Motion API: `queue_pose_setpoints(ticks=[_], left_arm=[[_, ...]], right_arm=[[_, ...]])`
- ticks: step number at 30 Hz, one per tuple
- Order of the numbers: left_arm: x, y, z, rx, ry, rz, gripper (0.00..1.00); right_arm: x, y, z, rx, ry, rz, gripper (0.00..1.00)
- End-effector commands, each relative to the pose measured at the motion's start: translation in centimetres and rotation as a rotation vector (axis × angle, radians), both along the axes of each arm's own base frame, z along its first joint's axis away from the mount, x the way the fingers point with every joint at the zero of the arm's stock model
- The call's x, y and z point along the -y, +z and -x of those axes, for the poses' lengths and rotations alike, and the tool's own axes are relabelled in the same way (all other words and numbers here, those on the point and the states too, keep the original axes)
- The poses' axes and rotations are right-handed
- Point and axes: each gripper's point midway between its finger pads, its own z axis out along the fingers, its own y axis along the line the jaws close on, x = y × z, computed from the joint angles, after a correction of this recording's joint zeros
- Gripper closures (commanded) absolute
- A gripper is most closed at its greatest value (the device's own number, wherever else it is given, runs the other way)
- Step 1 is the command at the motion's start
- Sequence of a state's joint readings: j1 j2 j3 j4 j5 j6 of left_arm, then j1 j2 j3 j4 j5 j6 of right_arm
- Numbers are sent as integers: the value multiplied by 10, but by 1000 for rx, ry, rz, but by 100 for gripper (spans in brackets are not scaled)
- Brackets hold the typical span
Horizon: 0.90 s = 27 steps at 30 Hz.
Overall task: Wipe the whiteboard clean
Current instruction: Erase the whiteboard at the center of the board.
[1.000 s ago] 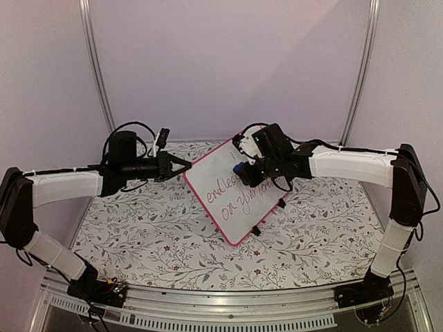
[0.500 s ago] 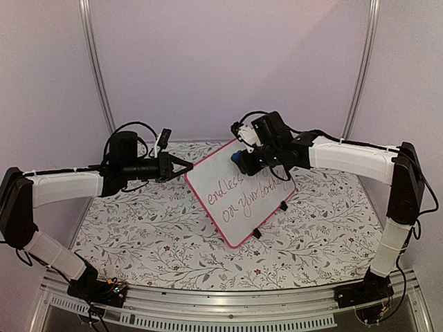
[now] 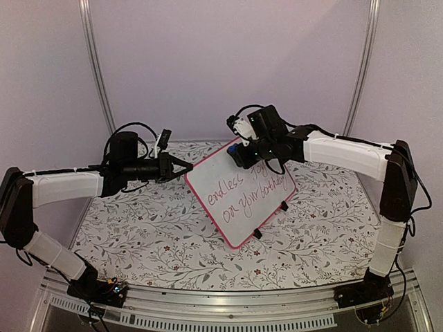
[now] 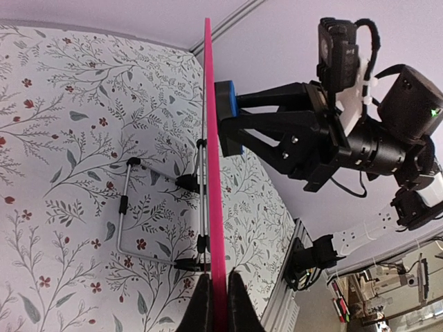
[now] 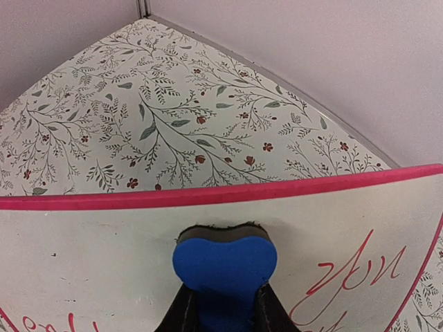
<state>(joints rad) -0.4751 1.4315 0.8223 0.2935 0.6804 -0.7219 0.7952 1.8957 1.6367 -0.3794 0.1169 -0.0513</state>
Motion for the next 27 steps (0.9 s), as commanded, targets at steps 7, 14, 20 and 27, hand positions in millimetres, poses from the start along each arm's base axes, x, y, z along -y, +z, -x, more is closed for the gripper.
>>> queue_pose_setpoints(ticks=[7, 14, 20, 27], left_arm=[[14, 26, 17, 96, -110, 44, 100], [14, 25, 17, 95, -108, 42, 100], [14, 25, 17, 98, -105, 41, 100], [13, 27, 16, 105, -101, 38, 100]], right_arm=[[24, -49, 22, -97, -6, 65, 97], [38, -59, 36, -127, -20, 78, 97], [51, -67, 46, -145, -30, 92, 97], [56, -55, 48, -121, -43, 82, 97]])
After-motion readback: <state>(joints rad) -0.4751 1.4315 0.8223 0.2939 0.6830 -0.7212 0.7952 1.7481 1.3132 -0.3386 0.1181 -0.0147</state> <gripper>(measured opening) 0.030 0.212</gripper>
